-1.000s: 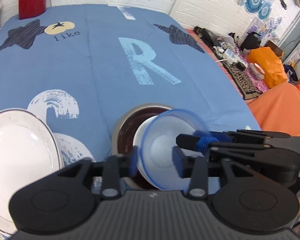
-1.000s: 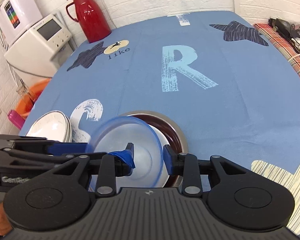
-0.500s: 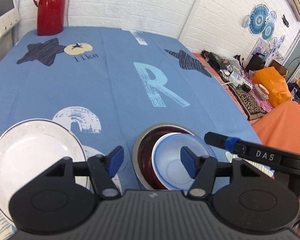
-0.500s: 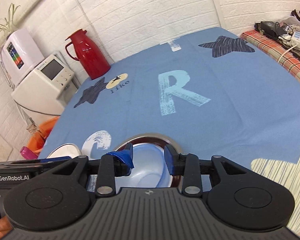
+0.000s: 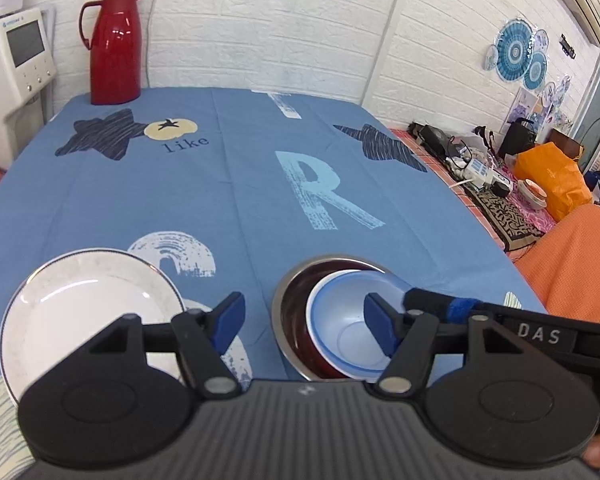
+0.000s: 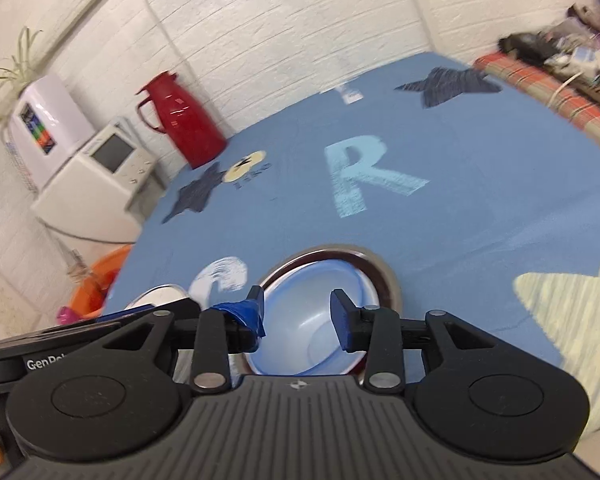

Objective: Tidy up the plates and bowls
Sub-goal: 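Move both tools to the steel bowl rim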

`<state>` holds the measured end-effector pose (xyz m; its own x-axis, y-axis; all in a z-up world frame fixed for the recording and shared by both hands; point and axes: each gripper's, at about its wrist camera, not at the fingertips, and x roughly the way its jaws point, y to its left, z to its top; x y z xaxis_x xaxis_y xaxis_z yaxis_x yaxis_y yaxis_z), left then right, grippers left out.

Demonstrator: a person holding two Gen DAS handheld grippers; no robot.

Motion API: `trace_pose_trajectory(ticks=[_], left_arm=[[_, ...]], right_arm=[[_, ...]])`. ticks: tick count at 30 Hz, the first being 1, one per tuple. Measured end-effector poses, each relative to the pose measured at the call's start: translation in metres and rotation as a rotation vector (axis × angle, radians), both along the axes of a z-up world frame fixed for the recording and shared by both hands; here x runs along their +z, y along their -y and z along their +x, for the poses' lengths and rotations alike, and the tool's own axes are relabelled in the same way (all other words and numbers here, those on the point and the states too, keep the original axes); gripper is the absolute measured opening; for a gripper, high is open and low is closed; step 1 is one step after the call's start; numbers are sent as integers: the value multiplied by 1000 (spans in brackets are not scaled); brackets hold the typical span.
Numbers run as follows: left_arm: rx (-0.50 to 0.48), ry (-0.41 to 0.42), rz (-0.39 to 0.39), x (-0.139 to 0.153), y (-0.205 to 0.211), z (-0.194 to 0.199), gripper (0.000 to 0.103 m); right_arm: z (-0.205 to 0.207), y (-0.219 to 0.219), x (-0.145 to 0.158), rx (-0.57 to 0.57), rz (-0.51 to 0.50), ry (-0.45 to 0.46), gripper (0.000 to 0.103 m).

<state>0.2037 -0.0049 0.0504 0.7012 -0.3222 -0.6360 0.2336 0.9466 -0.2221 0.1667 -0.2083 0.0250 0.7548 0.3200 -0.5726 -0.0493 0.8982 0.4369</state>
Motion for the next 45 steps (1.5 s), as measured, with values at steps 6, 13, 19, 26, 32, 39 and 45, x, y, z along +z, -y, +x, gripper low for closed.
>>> trace_pose_trajectory(ticks=[6,13,19,26,32,39,45], left_arm=[[17,5,1,-2,-2,0,68],[103,72,34,-1,-14,-9,69],[182,129,-46,-10,-27,-35,70],[146,112,-11,-7,-19,-42,71],[225,116,16,-3,-35,-40,72],[218,68,-25,-7,-42,-20,72],[210,44,4,-11,-41,-8,73]], right_arm=[[-13,-4,9,-34,-54,93,23],[-37,5,2,-115,26,208,23],[-55,23,-38,-276,135,153,25],[-56,27,-36,-280,107,133,25],[-47,27,-42,-304,28,78,26],[-40,24,-49,-291,19,36,27],[-28,20,-54,-275,10,-6,28]])
